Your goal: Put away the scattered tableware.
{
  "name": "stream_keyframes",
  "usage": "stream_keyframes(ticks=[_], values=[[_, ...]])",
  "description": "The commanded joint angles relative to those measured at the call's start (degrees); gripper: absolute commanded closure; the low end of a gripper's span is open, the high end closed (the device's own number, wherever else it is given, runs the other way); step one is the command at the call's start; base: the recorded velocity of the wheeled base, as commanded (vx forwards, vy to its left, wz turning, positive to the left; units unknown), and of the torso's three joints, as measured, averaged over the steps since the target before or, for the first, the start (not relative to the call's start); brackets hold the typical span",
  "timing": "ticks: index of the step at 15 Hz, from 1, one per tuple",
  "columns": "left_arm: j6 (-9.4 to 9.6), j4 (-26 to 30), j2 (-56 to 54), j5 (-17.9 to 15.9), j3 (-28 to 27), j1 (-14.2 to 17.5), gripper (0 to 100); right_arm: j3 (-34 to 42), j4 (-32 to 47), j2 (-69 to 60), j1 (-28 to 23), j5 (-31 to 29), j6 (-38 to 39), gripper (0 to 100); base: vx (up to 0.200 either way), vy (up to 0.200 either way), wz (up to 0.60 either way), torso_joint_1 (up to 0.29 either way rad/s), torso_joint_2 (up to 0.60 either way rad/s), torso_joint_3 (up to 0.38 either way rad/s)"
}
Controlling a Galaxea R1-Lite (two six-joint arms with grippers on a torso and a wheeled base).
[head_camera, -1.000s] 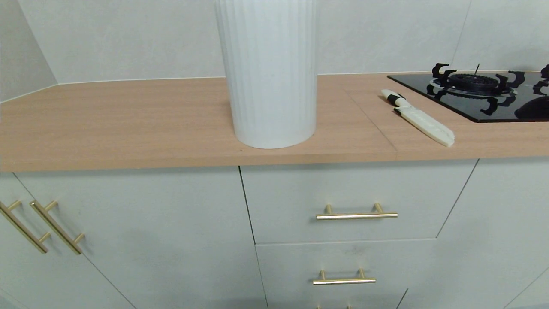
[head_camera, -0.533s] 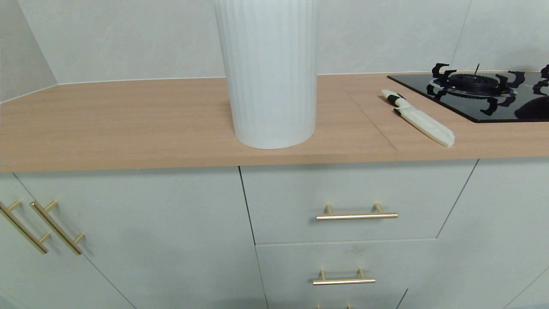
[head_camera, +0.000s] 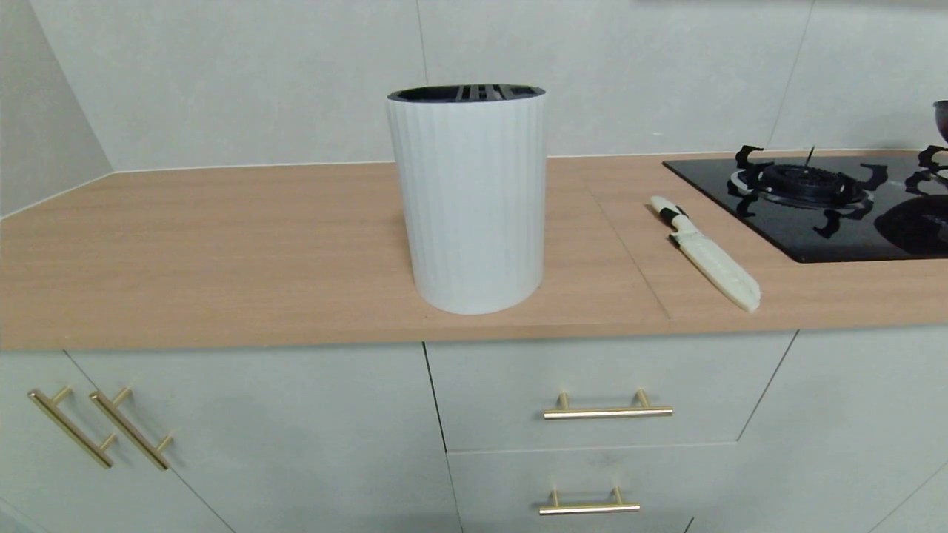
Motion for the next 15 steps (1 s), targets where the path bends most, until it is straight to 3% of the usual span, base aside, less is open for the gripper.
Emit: stream_keyframes(ticks=[1,15], values=[[0.0,0.02,0.0,0.0,0.0,0.02,0,0.0,0.0,0.07,0.06,0.02,-0.04,0,0.0,0.0,0.0,0.168,-0.48,-0.31],[0.0,0.02,0.0,0.0,0.0,0.02,0,0.0,0.0,0.07,0.06,0.02,-0.04,0,0.0,0.0,0.0,0.2,-0.48,-0.288]])
